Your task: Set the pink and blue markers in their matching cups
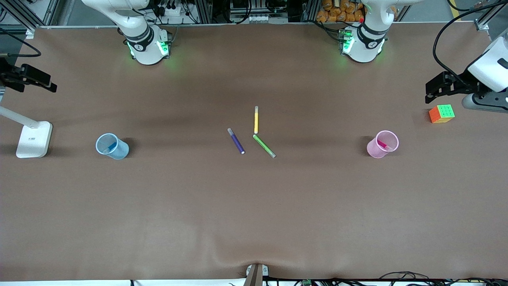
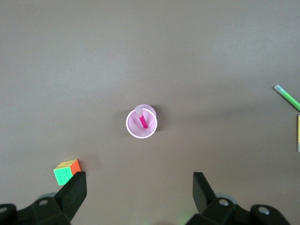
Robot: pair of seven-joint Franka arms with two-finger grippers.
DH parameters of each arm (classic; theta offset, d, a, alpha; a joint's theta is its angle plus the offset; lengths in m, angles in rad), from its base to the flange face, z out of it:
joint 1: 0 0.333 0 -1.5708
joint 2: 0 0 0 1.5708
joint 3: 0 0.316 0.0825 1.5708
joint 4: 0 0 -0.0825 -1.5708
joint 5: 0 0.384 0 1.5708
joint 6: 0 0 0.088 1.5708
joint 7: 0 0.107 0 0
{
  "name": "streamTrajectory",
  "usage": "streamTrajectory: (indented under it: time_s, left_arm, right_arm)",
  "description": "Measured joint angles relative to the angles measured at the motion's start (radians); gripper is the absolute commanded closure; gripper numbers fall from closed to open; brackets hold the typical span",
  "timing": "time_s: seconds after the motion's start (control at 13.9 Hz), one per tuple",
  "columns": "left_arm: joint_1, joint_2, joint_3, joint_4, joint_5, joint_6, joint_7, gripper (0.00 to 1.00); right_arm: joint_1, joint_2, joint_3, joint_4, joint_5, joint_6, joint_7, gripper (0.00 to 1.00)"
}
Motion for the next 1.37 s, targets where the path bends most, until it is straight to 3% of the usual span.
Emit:
streamTrajectory:
  time_s: [1.37]
  left_arm:
    - [0.056,0.0,0.012,0.0,-0.001,0.002,-0.131,0.0]
  right_arm:
    - [0.004,0.007,0.003,0.0,-0.01,0.027,0.0,0.0]
